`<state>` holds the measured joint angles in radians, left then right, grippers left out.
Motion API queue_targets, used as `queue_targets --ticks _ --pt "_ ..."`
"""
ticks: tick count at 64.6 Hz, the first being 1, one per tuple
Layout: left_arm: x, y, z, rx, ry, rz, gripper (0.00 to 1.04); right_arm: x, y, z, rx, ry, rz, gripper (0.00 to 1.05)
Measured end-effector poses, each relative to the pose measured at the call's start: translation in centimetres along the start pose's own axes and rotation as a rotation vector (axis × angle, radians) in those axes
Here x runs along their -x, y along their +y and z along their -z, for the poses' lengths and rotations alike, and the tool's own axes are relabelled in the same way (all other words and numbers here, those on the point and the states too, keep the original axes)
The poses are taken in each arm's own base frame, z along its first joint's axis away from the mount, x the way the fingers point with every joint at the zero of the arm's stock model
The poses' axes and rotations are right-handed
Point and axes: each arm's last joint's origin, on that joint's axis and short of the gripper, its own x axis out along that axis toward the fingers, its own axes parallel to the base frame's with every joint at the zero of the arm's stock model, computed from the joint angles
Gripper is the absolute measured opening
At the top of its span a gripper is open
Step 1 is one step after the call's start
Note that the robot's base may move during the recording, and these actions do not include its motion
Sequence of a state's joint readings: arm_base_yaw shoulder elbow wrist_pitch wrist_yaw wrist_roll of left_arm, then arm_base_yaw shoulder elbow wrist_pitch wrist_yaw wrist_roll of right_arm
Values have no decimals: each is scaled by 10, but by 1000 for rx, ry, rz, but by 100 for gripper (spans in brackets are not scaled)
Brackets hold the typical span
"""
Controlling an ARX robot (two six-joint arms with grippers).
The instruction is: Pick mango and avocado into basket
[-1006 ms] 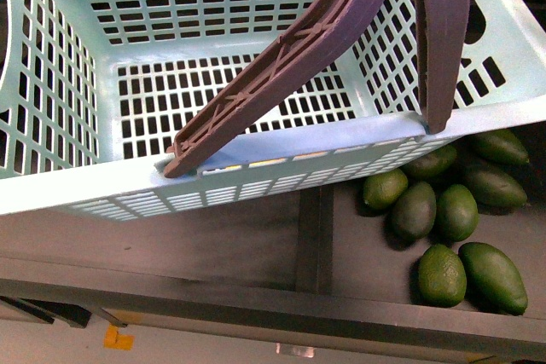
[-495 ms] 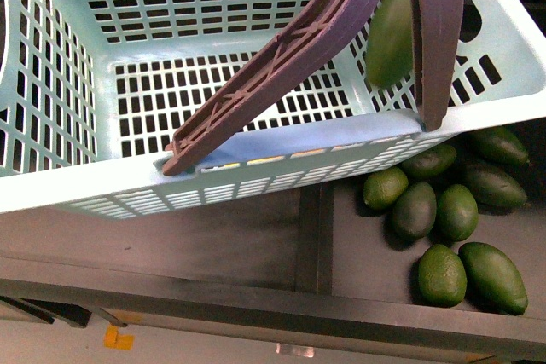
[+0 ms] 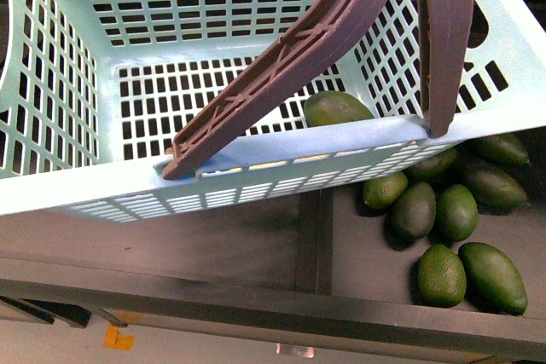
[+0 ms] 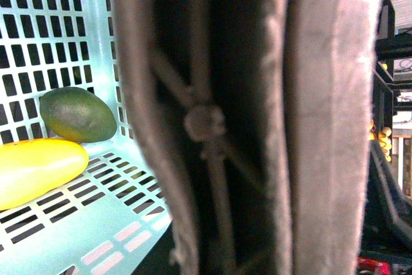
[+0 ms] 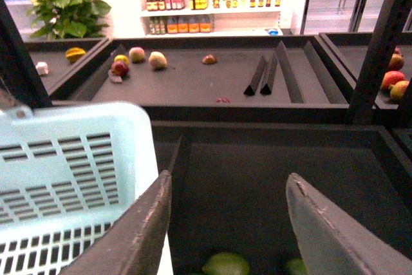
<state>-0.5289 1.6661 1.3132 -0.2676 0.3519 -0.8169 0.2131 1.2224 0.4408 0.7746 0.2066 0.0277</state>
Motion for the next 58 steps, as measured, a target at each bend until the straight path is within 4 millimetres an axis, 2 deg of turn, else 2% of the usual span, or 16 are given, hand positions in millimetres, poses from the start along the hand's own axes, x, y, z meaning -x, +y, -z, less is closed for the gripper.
queue_targets --ticks 17,47,58 --pt "0 0 0 -1 -4 -3 13 38 -22 22 19 3 2 2" --pt "0 0 0 0 -2 -2 13 80 -45 42 23 5 8 2" --pt "0 0 0 -1 -4 -3 13 93 -46 46 23 4 5 2"
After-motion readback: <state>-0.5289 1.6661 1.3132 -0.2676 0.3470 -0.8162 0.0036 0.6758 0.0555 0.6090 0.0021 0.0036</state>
